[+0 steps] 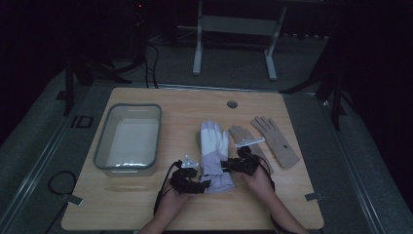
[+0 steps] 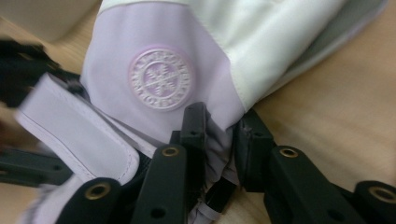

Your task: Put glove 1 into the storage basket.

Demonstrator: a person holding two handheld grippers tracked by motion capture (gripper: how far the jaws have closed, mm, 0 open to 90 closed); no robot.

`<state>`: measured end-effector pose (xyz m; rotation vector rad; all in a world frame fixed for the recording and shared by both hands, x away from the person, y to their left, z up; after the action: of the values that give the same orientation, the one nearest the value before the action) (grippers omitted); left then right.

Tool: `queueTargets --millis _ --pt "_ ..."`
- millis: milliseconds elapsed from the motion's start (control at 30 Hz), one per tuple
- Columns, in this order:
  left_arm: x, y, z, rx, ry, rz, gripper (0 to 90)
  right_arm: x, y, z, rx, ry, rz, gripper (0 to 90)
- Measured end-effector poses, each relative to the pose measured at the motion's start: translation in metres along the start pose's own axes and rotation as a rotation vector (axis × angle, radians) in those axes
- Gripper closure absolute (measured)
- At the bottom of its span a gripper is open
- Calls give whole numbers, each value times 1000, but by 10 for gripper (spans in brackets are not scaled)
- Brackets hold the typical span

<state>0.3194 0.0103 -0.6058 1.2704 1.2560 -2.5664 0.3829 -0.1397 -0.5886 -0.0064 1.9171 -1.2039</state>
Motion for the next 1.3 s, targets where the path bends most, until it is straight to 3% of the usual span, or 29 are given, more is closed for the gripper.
queueTargets --millis 100,133,200,233,267,333,500,667,900,1300 --pt "0 0 1 66 -18 -14 446 0 -1 -7 90 -77 25 775" --pt "-1 0 1 87 -23 -20 506 0 -1 -8 94 -76 23 777" --pt "-2 1 1 125 -53 -33 537 0 -1 -8 102 -83 25 779" --pt "-2 1 1 132 -56 -39 598 0 -1 -9 112 -92 25 781" --pt "-3 1 2 135 -55 -46 598 0 -1 -10 119 -93 25 783" --pt "-4 0 5 127 -40 -58 695 -1 -1 -11 133 -101 27 790" --pt "-9 -3 8 106 -17 -102 745 -2 -4 -12 139 -90 39 794" --pt "-15 -9 9 85 13 -123 759 -9 -12 -15 140 -86 55 798" --pt "-28 -24 7 93 4 -117 762 -25 -22 -21 135 -84 92 798" --pt "-44 -50 2 66 40 -124 763 -48 -30 -33 127 -84 133 797"
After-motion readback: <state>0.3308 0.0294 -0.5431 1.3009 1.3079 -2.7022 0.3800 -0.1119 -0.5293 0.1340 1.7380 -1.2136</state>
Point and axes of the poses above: each handheld gripper's, and its own axes: y roughly forward along the jaws, x roughly out of its underside, z roughly to its right, the point moved 7 cm from there along y, roughly forward along the jaws, and after that the axes turned 5 degrees about x, right-handed, at the moved point
